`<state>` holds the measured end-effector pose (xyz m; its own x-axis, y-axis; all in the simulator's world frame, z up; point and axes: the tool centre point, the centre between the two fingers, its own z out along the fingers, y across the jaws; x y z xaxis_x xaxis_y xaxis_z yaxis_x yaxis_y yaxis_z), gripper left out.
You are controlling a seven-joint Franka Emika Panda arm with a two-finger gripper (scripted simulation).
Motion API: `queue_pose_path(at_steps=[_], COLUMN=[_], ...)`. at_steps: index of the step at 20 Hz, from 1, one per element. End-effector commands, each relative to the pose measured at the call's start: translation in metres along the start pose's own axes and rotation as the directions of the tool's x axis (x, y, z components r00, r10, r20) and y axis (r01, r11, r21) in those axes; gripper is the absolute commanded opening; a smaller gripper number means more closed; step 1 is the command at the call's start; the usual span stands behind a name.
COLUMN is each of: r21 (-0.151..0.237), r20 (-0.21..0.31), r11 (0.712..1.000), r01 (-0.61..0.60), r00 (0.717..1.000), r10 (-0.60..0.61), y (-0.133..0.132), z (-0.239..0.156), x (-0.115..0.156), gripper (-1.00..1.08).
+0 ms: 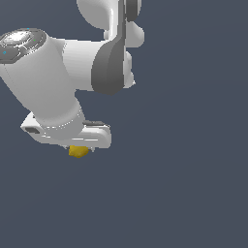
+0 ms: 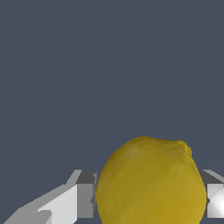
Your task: Pick up the object and move it to a goal position.
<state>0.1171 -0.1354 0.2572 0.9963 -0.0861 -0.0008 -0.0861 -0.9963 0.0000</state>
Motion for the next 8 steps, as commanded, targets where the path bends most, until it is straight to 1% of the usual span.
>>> queue_pose_path(at_steps=[1,8], r21=[0.0,0.0], r20=[-0.001,-0.001], r11=[1.0,1.0], r01=[0.0,0.0], r00=[1.0,1.0], r10=[0.0,0.0], y=[0.0014,0.0028], z=[-0.0043,-0.0078], x=[0.0032,0.0064], gripper=[-1.0,-1.0])
